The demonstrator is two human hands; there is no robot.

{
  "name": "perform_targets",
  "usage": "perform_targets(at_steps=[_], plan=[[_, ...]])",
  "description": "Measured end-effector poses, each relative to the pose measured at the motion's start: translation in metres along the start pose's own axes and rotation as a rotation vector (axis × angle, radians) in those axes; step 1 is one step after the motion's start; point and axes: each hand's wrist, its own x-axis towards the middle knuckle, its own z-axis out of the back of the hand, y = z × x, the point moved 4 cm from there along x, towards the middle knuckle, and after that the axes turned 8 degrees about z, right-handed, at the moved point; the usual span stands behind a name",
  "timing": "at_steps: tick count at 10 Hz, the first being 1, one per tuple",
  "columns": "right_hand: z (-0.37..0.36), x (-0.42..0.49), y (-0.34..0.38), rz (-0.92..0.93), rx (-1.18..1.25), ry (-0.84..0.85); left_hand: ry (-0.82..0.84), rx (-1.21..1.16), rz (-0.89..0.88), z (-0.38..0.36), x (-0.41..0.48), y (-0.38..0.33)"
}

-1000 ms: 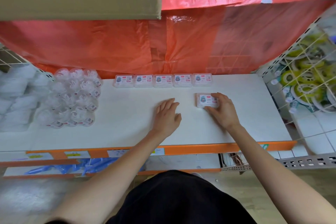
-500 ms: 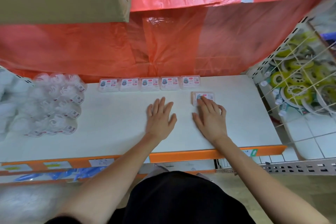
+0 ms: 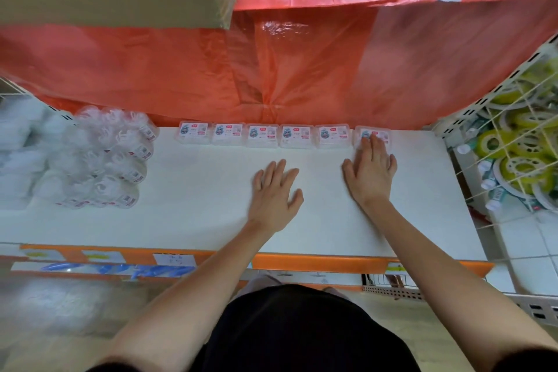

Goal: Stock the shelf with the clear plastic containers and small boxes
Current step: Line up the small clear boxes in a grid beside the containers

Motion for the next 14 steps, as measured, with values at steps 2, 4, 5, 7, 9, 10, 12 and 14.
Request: perform_targets(at_steps=[2, 4, 5, 7, 9, 10, 12, 14], plan=[[-0.005, 0.002, 0.0, 0.057, 0.013, 0.001, -0.019, 0.002, -0.004, -0.001, 0.0, 0.0], [-0.006, -0.001, -0.003, 0.019, -0.002, -0.04, -0.026, -0.011, -0.005, -0.003, 0.0, 0.001], [-0.006, -0.001, -0.002, 0.002, -0.009, -0.033, -0.033, -0.008, -0.003, -0.004, 0.0, 0.001], [-0.003, -0.001, 0.0, 0.002, 0.009, -0.048, -0.041, -0.015, -0.003, -0.003, 0.0, 0.001], [-0.003, 0.0, 0.001, 0.014, 0.015, -0.027, -0.028, -0.005, -0.005, -0.003, 0.0, 0.001], [-0.003, -0.001, 0.001, 0.015, 0.022, -0.031, -0.026, -0.006, -0.004, -0.003, 0.0, 0.001], [0.0, -0.002, 0.002, 0.016, 0.037, -0.037, 0.002, -0.014, -0.004, -0.001, 0.0, 0.0], [0.011, -0.013, 0.007, 0.037, 0.084, -0.117, 0.041, -0.029, 0.007, 0.005, -0.003, -0.001]])
